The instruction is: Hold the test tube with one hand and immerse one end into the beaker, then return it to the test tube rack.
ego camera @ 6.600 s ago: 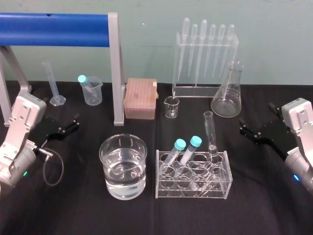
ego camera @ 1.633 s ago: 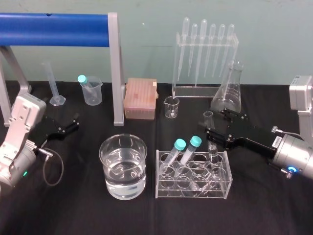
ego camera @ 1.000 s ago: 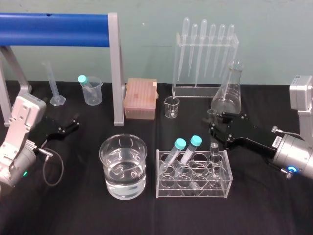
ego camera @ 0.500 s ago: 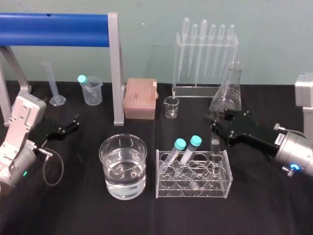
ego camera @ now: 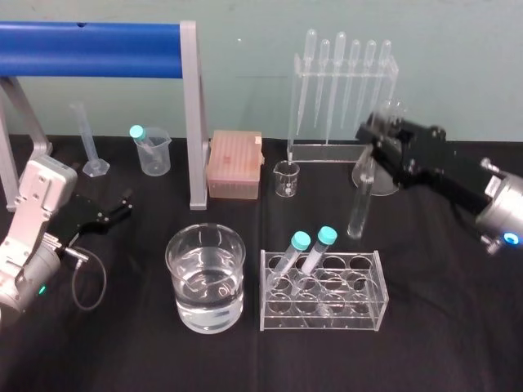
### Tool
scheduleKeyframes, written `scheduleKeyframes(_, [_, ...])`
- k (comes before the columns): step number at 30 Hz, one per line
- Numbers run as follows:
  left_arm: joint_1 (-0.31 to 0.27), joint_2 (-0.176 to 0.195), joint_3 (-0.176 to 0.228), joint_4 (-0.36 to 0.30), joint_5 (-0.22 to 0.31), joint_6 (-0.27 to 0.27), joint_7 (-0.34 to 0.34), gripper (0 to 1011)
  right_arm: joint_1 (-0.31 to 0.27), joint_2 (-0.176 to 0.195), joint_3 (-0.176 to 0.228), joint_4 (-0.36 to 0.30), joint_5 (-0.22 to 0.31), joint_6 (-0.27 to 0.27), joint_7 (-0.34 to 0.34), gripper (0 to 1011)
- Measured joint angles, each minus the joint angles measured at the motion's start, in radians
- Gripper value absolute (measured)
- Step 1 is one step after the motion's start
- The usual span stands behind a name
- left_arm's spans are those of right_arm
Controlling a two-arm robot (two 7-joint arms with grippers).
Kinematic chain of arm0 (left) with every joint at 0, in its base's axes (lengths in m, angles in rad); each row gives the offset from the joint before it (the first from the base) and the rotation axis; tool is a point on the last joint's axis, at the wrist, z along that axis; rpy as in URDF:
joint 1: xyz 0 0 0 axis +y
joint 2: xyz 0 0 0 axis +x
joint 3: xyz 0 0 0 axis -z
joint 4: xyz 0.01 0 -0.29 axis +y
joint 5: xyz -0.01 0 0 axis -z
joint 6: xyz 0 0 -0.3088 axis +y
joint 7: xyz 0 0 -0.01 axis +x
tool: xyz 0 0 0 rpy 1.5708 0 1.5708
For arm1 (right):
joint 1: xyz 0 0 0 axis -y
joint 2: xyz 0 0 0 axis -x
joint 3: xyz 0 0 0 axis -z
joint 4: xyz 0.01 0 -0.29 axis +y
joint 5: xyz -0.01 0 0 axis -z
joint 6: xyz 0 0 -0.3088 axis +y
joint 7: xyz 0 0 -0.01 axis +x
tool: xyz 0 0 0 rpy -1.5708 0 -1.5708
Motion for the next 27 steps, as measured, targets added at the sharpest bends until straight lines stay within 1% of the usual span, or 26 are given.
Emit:
scheduleKeyframes(4, [0.000,0.000,0.000,0.000,0.000,0.000,0.000,1000,0.042,-0.029,-0.009,0.028,0.004,-0.028,0.016,226])
scheduleKeyframes(7, [0.000,0.000,0.000,0.000,0.000,0.000,0.000,1000,0.078,-0.050,-0.028,0.058,-0.003,-0.043,0.034,226])
scheduleKeyframes(8, [0.000,0.000,0.000,0.000,0.000,0.000,0.000,1000,0.097,-0.060,-0.040,0.074,-0.010,-0.048,0.045,226])
scheduleKeyframes(15, [0.000,0.000,0.000,0.000,0.000,0.000,0.000,1000,0.164,-0.098,-0.095,0.138,-0.030,-0.048,0.080,226])
scheduleKeyframes(20, [0.000,0.000,0.000,0.000,0.000,0.000,0.000,1000,0.177,-0.109,-0.110,0.157,-0.040,-0.052,0.082,226])
scheduleKeyframes(27, [0.000,0.000,0.000,0.000,0.000,0.000,0.000,1000,0.176,-0.108,-0.108,0.156,-0.041,-0.052,0.082,226])
